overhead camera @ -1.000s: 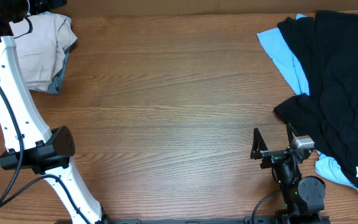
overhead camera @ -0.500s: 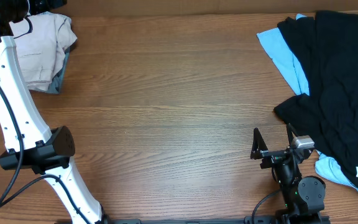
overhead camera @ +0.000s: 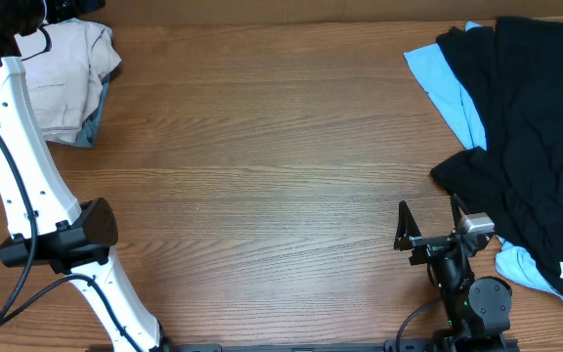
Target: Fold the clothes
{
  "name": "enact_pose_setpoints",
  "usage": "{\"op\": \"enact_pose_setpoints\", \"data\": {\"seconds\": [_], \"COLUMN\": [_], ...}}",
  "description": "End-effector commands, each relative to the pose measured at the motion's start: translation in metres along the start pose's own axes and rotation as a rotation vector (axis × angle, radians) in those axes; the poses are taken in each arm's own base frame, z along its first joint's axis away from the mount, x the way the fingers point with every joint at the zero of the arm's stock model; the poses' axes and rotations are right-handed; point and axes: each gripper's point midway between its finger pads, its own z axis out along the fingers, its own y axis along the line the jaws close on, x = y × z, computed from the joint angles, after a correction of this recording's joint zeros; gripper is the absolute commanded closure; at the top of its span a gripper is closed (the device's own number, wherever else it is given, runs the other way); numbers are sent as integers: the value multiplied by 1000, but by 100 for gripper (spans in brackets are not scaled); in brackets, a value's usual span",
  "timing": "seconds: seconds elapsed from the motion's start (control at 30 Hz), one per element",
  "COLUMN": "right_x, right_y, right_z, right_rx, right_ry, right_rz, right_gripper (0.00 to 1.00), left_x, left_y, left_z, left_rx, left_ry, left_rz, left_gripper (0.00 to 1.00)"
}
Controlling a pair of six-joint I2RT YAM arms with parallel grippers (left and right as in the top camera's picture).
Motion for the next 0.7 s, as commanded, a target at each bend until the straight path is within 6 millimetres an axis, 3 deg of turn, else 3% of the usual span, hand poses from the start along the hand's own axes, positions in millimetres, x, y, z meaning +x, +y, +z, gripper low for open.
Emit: {"op": "enact_pose_setpoints", "data": {"seconds": [0.0, 0.17, 0.23, 0.33, 0.53, 0.67], "right_x": [0, 0, 0, 0, 0, 0], "right_y": [-1, -1, -1, -1, -1, -1], "right_z": [0, 0, 0, 0, 0, 0], "right_rx": [1, 1, 1, 1, 1, 1], "right_ry": [-10, -10, -10, -10, -10, -10], "right_rz": [-1, 0, 0, -1, -1, 0], "right_gripper": [0, 0, 0, 0, 0, 0], "left_x": [-1, 19, 37, 87, 148, 156], "left_y": [-17, -42, -56, -91, -100, -101], "left_z": [-7, -20, -23, -30, -62, -52], "left_rx": [26, 54, 71, 109, -91, -69], "left_ry": [-10, 46, 98, 221, 252, 78], "left_rz": [11, 21, 26, 70, 251, 276], "left_gripper": [0, 0, 0, 0, 0, 0]}}
